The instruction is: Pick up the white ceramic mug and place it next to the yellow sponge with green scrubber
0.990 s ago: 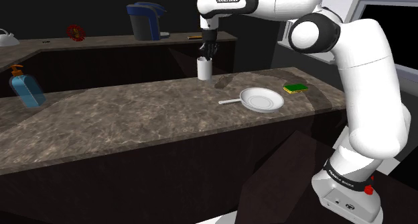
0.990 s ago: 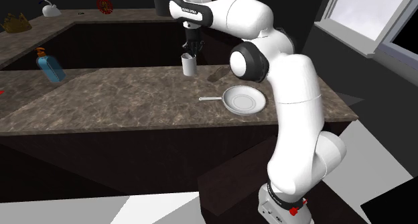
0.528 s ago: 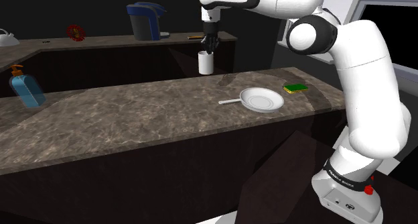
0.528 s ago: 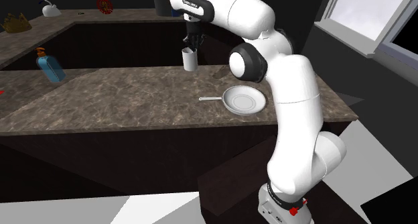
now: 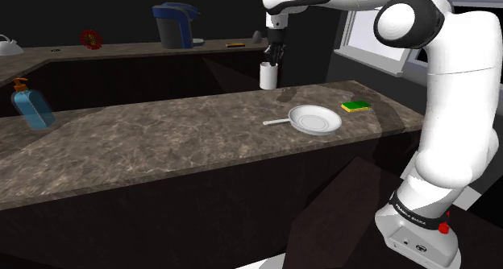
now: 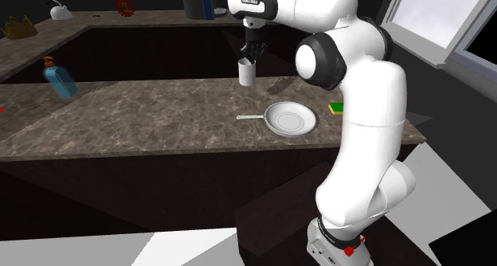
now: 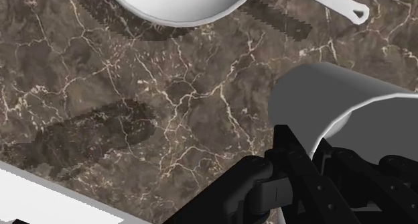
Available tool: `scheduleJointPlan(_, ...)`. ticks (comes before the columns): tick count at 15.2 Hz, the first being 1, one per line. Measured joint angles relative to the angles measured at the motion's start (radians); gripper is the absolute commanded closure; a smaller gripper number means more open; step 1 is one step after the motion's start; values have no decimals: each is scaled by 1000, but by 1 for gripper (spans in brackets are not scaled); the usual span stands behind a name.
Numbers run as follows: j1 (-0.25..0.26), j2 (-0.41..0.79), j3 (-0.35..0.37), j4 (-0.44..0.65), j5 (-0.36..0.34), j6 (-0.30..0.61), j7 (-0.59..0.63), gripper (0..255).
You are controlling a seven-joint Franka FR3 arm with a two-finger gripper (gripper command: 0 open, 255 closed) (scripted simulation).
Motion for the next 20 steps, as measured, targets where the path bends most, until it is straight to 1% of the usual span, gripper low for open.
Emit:
scheduleJointPlan(4,-56,-58,-25,-97,7,40,-80,255)
scheduleJointPlan(6,-83,-96,-38,-163,10,67,-120,255)
scheduleJointPlan(10,-135,-154,-68,-251,14,98,-202,255)
scheduleJointPlan(18,-245,-179,-136,-325,23,147,-381,255)
scheduleJointPlan(19,-258,-172,-144,-311,25,140,-402,255)
scheduleJointPlan(20,-270,-182,-152,-328,25,147,-422,255)
